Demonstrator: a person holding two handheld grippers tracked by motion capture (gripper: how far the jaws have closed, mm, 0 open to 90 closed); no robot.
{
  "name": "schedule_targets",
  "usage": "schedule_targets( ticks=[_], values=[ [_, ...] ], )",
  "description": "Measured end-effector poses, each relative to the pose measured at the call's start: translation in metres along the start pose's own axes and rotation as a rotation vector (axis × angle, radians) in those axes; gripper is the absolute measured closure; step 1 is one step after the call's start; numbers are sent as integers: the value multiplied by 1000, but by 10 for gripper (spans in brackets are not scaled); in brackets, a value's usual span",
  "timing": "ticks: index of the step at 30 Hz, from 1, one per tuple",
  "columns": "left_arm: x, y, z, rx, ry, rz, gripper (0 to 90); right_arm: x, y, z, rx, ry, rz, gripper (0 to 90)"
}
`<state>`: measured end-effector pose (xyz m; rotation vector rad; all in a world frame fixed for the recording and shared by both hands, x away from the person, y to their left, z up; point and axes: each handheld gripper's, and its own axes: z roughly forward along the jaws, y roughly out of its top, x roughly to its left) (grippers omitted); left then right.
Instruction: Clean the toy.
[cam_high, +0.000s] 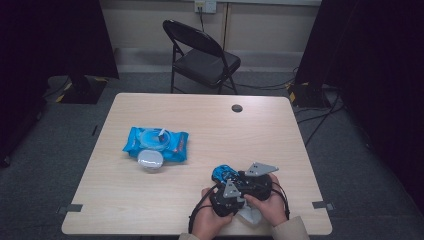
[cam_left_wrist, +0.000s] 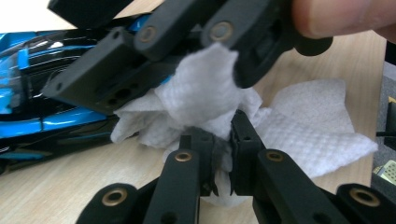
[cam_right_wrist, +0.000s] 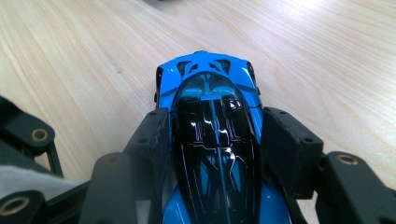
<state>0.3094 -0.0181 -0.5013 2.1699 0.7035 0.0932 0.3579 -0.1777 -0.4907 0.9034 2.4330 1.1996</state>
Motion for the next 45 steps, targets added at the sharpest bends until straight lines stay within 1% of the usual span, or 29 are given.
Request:
schedule_targets(
  ticks=[6, 8, 13, 17, 19, 21, 22, 23, 25, 28, 31, 34, 36, 38, 41, 42, 45],
  values=[
    [-6, 0, 3, -7, -32, 28, 827, 0, 0, 0, -5, 4, 7, 432],
    [-7, 1, 4, -5, -44, 31, 825, -1, 0, 0, -3, 8, 8, 432],
    [-8, 1, 1, -3, -57, 49, 820, -1, 0, -1, 3, 6, 12, 431],
    [-6, -1, -6, -8, -52, 53, 811, -3, -1, -1, -6, 17, 14, 436],
    [-3, -2, -10, -19, -45, 68, 800, -3, -2, -1, -11, 17, 23, 434],
    [1, -3, -13, -19, -42, 63, 797, -1, -1, -1, -3, 8, 13, 424],
    [3, -5, -15, -11, -41, 61, 797, -1, 0, -1, -3, 10, 27, 408],
    [5, -6, -17, -14, -39, 59, 797, -2, 1, -2, -10, 19, 44, 396],
    [7, -8, -20, -12, -37, 61, 795, -2, 3, -5, -18, 3, 34, 391],
    [14, -12, -27, -21, -19, 64, 777, -4, 4, -10, -46, 14, 51, 393],
    [19, -16, -33, -32, -3, 64, 765, -2, 6, -17, -62, 34, 50, 402],
    [23, -18, -40, -32, 15, 66, 733, -1, 7, -23, -77, 39, 51, 405],
    [26, -19, -44, -36, 30, 71, 685, 1, 7, -26, -76, 49, 55, 404],
    [29, -20, -50, -42, 42, 75, 618, 3, 6, -28, -70, 62, 63, 399],
    [31, -21, -57, -44, 65, 88, 517, 6, 6, -31, -77, 82, 74, 420],
    [32, -21, -59, -44, 73, 87, 483, 8, 6, -32, -74, 87, 67, 421],
    [34, -22, -65, -57, 82, 79, 433, 15, 8, -35, -71, 111, 57, 435]
  ],
)
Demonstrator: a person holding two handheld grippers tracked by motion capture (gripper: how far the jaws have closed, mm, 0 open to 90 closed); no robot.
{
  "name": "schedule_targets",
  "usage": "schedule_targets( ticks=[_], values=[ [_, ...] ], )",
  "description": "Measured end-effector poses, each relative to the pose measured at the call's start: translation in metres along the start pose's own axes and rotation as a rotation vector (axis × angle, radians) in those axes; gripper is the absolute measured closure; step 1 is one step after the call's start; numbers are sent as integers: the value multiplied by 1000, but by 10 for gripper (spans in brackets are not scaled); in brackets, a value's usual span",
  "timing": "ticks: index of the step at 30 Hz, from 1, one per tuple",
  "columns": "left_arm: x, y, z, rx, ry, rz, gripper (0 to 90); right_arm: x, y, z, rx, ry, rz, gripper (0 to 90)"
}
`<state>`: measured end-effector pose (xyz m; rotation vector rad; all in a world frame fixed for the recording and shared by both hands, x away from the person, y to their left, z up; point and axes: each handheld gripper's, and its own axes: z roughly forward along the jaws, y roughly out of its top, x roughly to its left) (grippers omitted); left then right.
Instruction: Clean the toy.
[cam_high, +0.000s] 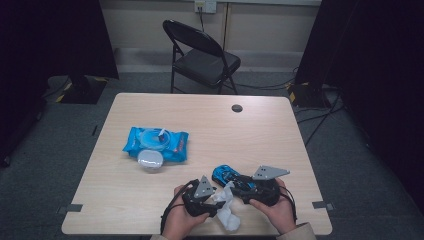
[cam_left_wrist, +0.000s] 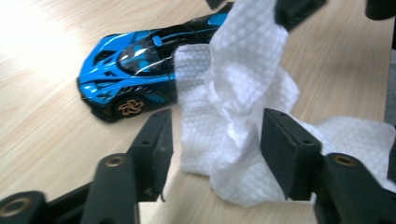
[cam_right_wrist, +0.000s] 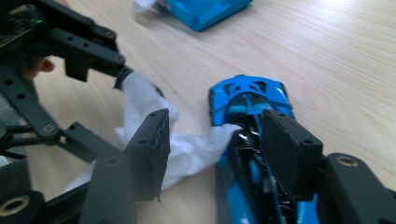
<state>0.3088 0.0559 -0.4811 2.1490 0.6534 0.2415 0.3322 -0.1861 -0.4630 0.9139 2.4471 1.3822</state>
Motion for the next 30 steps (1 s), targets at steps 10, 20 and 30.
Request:
schedule_targets(
  ticks=[10, 20, 30],
  values=[
    [16, -6, -19, -10, 71, -30, 412, 29, 4, 3, 32, 113, -64, 543],
    [27, -4, -20, -30, 104, -53, 388, 39, -20, 31, 155, 125, -126, 571],
    [36, 10, -8, -49, 101, -30, 286, 42, -28, 36, 159, 63, -156, 708]
  ],
)
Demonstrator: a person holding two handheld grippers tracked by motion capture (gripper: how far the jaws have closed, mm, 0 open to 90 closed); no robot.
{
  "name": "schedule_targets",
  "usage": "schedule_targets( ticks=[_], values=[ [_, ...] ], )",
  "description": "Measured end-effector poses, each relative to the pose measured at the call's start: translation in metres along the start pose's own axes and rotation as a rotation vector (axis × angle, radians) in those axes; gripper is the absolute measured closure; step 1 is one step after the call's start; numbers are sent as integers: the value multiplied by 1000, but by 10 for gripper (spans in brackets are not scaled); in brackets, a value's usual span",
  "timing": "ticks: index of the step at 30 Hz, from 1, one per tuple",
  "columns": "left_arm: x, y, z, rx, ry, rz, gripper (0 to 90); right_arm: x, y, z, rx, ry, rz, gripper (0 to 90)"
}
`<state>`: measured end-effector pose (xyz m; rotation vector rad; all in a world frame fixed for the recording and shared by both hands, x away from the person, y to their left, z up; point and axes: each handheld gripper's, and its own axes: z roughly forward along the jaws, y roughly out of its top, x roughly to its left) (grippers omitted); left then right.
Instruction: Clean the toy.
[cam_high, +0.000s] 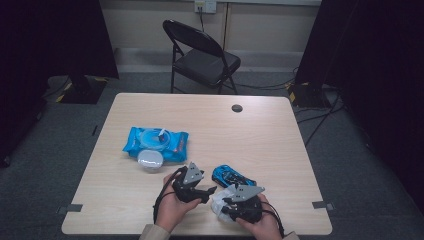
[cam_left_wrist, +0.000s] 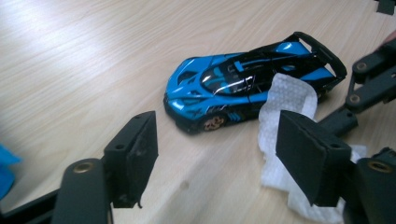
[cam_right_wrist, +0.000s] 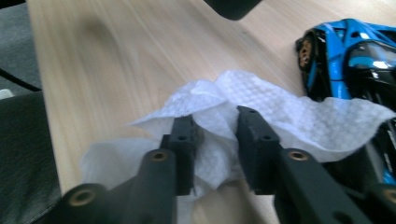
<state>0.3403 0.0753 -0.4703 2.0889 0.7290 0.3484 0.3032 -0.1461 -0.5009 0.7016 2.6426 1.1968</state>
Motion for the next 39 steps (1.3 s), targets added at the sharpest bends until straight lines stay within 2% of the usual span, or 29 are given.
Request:
schedule_targets(
  ticks=[4, 9, 11, 13, 16, 20, 26, 29, 31, 37, 39],
  values=[
    [0, 10, 10, 0, -16, 5, 245, 2, 0, -1, 3, -32, 15, 820],
    [1, 20, 22, 6, -33, 1, 215, -1, 0, -9, 6, -23, 49, 851],
    [1, 22, 28, 6, -44, 1, 212, -4, 0, -19, -14, -16, 73, 853],
    [-1, 25, 34, 14, -58, 6, 211, -8, 1, -32, -25, -27, 92, 853],
    [-3, 28, 41, 22, -70, 10, 202, -19, 0, -55, -73, -46, 140, 854],
    [-8, 33, 52, 27, -85, 22, 195, -33, -7, -82, -134, -94, 203, 856],
    [-11, 36, 65, 38, -104, 27, 189, -50, -24, -110, -190, -183, 280, 856],
    [-11, 35, 69, 48, -109, 27, 189, -54, -33, -112, -186, -227, 305, 856],
    [-12, 34, 70, 53, -114, 28, 185, -57, -41, -106, -176, -235, 319, 852],
    [-10, 32, 74, 72, -116, 11, 165, -60, -50, -92, -127, -271, 310, 840],
    [-10, 32, 75, 70, -118, 7, 163, -61, -52, -86, -111, -268, 306, 828]
  ],
)
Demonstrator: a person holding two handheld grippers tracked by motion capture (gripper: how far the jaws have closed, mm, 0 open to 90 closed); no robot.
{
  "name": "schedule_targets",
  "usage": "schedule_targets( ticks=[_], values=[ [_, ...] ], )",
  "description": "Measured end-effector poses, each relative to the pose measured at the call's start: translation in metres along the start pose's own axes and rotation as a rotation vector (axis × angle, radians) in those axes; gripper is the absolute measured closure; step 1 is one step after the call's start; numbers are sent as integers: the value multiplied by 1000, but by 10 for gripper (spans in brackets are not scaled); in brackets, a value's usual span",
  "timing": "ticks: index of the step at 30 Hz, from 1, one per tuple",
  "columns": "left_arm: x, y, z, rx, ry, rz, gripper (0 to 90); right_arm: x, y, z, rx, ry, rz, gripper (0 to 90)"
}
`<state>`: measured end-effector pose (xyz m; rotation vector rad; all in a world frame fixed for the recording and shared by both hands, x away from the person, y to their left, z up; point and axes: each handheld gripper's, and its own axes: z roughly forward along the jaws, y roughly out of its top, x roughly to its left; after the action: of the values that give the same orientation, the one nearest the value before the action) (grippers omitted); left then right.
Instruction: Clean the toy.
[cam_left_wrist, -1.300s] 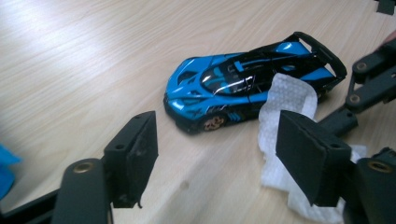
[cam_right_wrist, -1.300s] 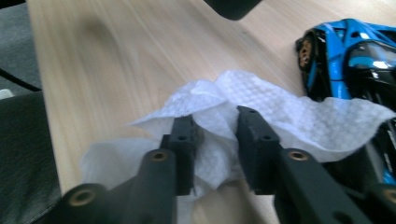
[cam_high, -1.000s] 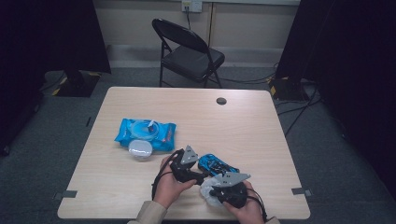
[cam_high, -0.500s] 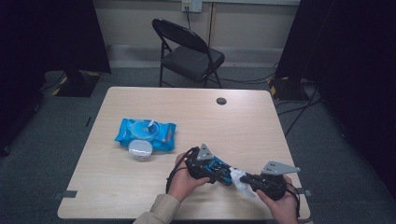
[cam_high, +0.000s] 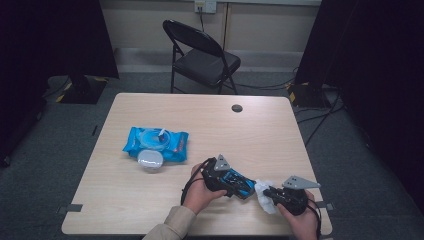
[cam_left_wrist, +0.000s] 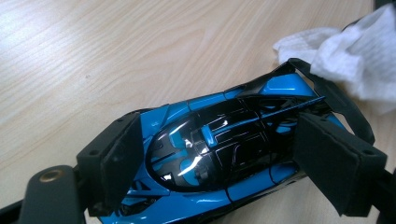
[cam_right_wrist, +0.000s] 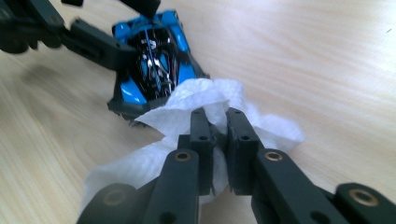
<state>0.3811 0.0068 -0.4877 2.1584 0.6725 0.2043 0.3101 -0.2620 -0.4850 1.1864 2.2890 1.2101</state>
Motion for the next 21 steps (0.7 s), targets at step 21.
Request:
schedule_targets(
  ticks=[21],
  values=[
    [3, -3, 3, -11, -9, -29, 125, 3, -1, 31, 69, 45, -99, 813]
  ],
)
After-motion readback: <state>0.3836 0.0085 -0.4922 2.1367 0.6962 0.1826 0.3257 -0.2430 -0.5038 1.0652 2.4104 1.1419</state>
